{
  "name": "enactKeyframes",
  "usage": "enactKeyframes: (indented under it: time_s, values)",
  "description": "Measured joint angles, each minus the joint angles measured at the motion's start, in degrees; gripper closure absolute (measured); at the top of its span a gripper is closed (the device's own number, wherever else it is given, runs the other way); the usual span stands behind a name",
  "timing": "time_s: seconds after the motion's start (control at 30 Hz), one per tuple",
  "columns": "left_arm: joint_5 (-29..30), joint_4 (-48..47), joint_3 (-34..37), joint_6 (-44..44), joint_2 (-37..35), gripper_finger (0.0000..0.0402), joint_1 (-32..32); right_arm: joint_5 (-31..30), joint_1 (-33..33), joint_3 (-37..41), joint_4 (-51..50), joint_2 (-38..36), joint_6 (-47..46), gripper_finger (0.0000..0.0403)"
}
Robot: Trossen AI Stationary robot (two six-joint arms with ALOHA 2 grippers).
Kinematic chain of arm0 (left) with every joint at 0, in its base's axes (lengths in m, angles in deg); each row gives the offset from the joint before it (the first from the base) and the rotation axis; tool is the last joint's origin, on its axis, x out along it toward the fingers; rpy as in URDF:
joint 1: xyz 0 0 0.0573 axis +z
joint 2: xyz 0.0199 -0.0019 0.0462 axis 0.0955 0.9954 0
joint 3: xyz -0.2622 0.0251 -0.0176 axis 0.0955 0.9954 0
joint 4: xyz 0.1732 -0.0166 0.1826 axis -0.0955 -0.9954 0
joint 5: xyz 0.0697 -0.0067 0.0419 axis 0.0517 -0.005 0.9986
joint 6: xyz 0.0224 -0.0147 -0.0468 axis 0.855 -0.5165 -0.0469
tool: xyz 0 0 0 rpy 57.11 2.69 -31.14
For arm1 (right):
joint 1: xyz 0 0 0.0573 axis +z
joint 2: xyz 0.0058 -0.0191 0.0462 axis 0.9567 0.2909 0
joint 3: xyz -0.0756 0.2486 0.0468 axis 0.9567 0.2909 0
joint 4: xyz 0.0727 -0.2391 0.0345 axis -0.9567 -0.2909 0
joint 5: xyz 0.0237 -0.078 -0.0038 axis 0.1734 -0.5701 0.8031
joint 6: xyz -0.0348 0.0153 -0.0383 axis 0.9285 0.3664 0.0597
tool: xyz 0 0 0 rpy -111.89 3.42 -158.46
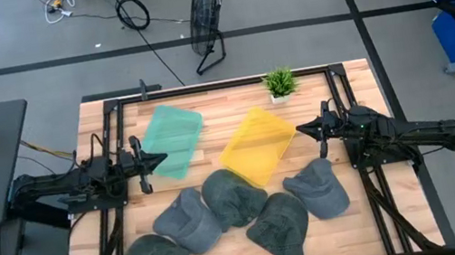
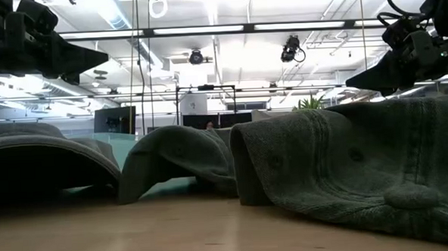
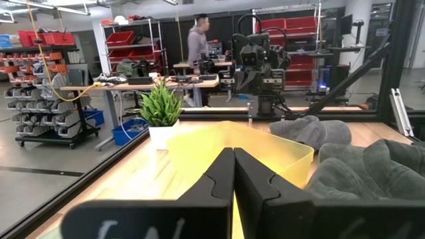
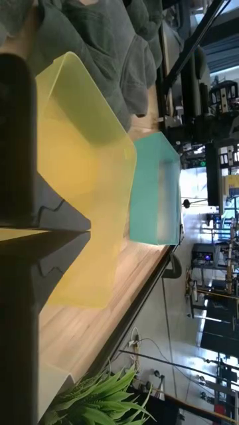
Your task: Pick & Place hat
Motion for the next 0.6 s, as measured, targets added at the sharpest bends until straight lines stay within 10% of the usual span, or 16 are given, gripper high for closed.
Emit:
enactKeyframes:
  time_s: [0.6]
  values:
    - [-0.09,1.46,0.0,-1.59,0.02,0.0394,0.02,-0.01,0.0,0.0,0.0,-0.01,-0.01,0.0385]
